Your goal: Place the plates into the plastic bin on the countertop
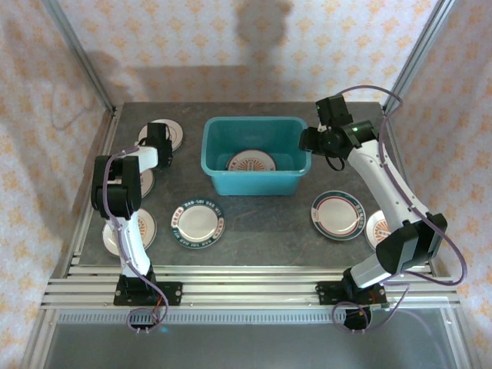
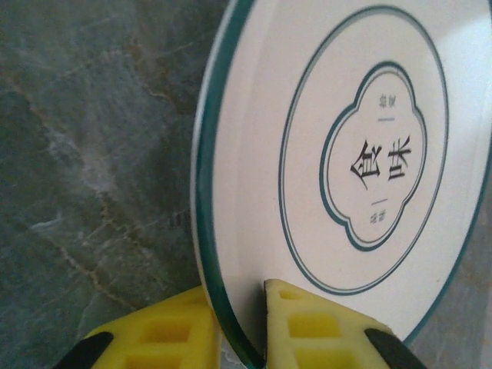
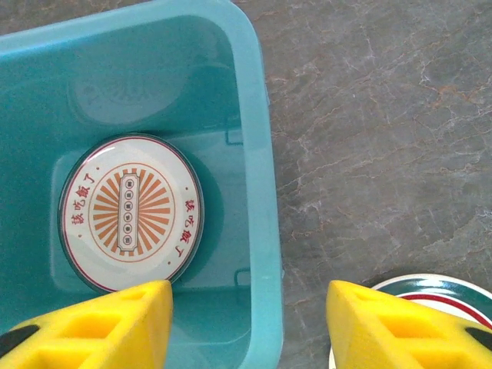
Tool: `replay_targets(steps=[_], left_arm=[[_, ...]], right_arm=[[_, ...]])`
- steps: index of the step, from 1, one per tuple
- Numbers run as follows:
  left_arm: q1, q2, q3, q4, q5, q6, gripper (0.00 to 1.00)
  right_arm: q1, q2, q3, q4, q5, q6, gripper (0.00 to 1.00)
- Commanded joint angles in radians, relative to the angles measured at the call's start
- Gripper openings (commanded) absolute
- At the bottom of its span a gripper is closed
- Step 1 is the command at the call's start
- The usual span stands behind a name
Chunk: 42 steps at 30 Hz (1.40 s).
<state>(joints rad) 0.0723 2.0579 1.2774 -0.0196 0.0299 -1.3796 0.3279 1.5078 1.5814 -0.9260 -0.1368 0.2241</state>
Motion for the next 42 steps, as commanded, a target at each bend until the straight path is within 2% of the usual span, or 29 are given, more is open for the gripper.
replay_targets(steps=[1,11,30,42], left_arm=[[0.008,-0.014,-0.038,0.062,0.004,0.015,0.14],[0.002,-0.107,-0.098,0.093,0.038,0.073,0.0],[-0.009,-0.324,-0.196,0.075,0.114,0.22,0.0],[-0.009,-0.445,-0.178,0.009,0.162,0.338,0.0]], right_arm=[[-0.005,-0.036,-0.007,0.019,0.022,0.005,0.55],[-0.006,-0.055,-0.03,0.04,0.015,-0.002,0.55],[-0.013,-0.045,-0.063,0.117,-0.046,-0.01,0.55],[-0.016,-0.048,-0.075,0.137,-0.081,-0.01,0.55]])
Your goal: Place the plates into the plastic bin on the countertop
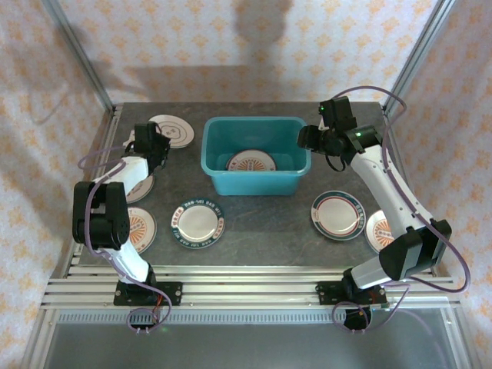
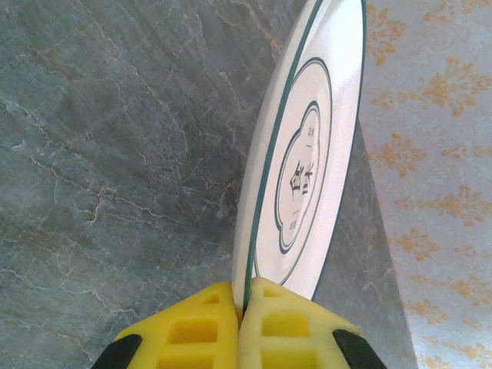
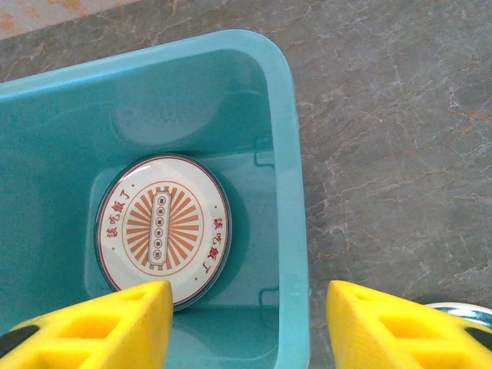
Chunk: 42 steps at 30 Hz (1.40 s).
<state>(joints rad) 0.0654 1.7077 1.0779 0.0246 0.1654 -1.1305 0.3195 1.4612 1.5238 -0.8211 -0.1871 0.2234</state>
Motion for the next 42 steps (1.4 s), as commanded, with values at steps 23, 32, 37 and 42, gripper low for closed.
replay_targets(steps=[23,32,37,42], left_arm=[[-0.003,-0.274,0.213,-0.115,0.243,0.249,0.0],[-0.044,-0.218,0.353,-0.133,0.493,0.278,0.0],[-0.087,-0.191,0.392,-0.152,0.563,0.302,0.0],[-0.14,-0.165,0.418,-0.183,0.588,0.329,0.0]], right_arm=[[-0.007,0.153,0.197,0.089,-0.337,0.023,0.55],[-0.007,0.311,0.428,0.115,-0.495,0.058,0.54],[0.001,0.379,0.498,0.161,-0.559,0.105,0.53],[0.017,0.418,0.527,0.173,-0.572,0.099,0.52]])
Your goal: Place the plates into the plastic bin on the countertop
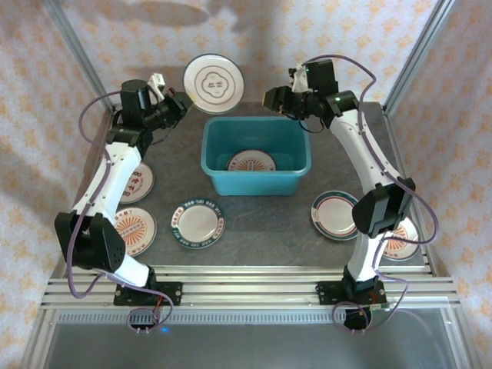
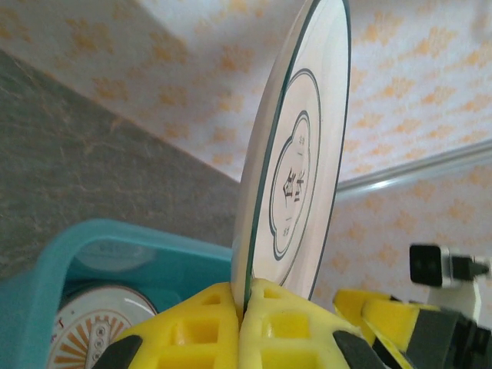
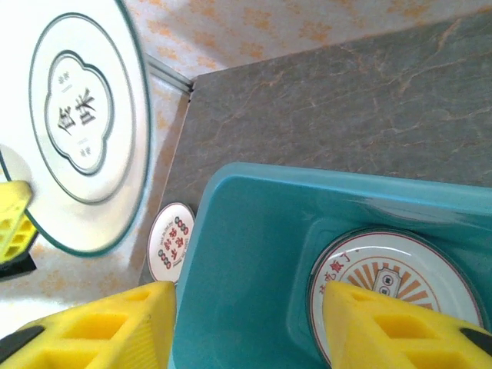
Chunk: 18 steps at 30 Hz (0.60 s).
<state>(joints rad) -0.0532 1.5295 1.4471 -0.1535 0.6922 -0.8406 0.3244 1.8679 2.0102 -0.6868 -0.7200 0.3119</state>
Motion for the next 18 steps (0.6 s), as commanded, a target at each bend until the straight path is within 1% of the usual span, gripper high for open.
replay_targets(steps=[1,11,18], left_arm=[[-0.032,0.02,0.058,-0.018,0.063,0.051,0.0],[-0.092,0.07,0.126,-0.055,0.119,0.076,0.0],[-0.11,0.082,0.143,-0.08,0.132,0.093,0.0]], right_arm=[[0.012,0.013,0.037,0.047,-0.037,0.01,0.52],[0.013,0.049,0.018,0.067,0.006,-0.003,0.48],[0.011,0.054,0.008,0.096,0.022,0.01,0.4]])
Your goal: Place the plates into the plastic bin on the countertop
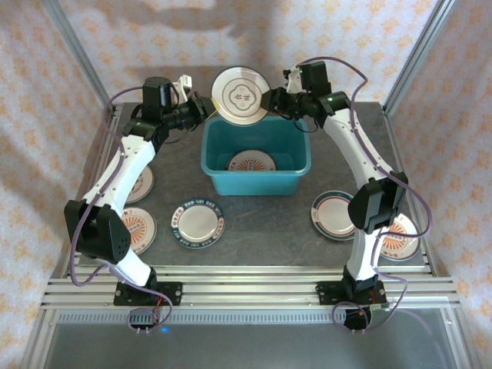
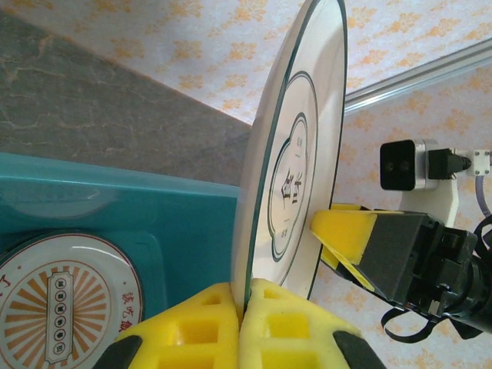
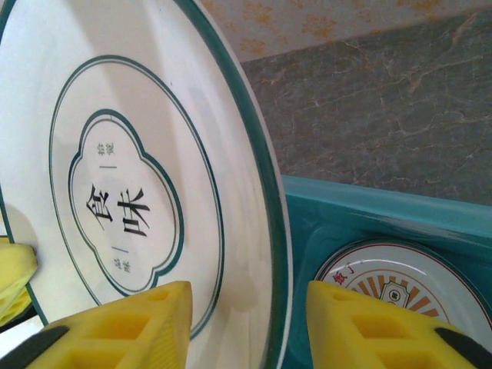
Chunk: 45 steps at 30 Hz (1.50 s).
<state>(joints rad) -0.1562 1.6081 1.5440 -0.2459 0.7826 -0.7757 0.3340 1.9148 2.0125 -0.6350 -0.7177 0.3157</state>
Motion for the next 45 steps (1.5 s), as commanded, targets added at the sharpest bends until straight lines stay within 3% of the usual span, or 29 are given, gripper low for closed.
replay_targets(steps=[1,4,12,25,35,37,42,45], left_arm=[[-0.007,0.005,0.048,0.006,0.04,0.031,0.0],[-0.007,0.006,0.056,-0.023,0.03,0.049,0.0],[-0.008,0.014,0.077,-0.059,0.027,0.072,0.0],[-0.008,0.025,0.088,-0.091,0.037,0.088,0.0],[-0.005,0.04,0.094,-0.15,0.018,0.134,0.03],[-0.005,0.04,0.092,-0.158,0.003,0.141,0.09],[-0.003,0.041,0.094,-0.154,-0.008,0.148,0.42],[0.003,0.033,0.096,-0.153,-0.017,0.16,0.51]], right_arm=[[0.002,0.007,0.003,0.048,0.02,0.008,0.37],[0.001,0.0,-0.007,0.057,0.026,0.014,0.29],[0.001,-0.038,-0.053,0.055,0.076,-0.004,0.33],[0.0,-0.064,-0.088,0.068,0.073,0.0,0.11],[0.0,-0.122,-0.188,0.159,0.047,0.074,0.03],[0.0,-0.14,-0.221,0.188,0.042,0.097,0.02],[-0.001,-0.173,-0.271,0.169,0.063,0.111,0.01],[0.0,-0.198,-0.31,0.134,0.085,0.1,0.01]])
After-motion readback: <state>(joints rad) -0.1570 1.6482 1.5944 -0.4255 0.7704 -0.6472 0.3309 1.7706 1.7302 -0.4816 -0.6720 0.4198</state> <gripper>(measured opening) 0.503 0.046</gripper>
